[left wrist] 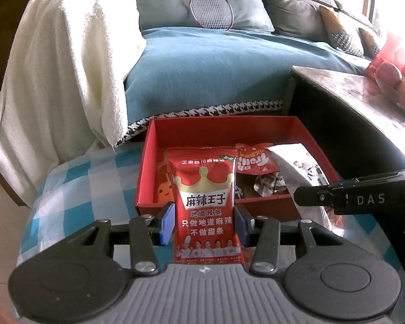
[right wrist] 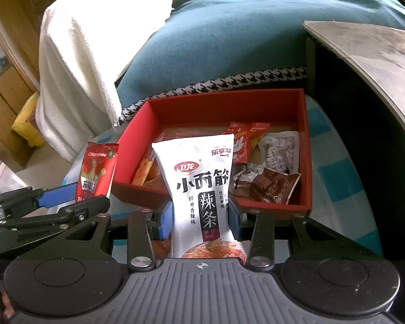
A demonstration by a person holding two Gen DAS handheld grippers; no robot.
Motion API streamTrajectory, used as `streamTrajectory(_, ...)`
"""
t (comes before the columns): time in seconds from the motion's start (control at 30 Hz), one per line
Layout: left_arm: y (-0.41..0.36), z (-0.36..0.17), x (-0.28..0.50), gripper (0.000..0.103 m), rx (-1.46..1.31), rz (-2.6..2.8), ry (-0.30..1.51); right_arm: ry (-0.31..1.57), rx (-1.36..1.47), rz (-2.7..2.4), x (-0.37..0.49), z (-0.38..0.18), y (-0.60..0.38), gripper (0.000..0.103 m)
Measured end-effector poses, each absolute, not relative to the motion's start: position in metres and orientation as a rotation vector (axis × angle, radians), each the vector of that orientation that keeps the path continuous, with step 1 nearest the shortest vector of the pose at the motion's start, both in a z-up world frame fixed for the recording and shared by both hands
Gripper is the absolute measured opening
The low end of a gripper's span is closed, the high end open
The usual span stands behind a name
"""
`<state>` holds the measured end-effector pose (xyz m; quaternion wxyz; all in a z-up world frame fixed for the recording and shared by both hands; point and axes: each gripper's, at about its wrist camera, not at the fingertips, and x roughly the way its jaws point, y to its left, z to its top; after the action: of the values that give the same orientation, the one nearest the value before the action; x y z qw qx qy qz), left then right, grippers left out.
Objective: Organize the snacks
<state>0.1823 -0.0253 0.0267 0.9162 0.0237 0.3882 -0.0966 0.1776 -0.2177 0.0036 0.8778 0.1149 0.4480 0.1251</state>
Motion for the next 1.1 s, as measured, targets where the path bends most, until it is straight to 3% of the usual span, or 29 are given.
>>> streamTrajectory(1.1,-0.038,0.027,0.225,0.04,0.107,-0.183,0.76,0.911,0.272,0.189,0.209,-0.001,-0.235,0.05)
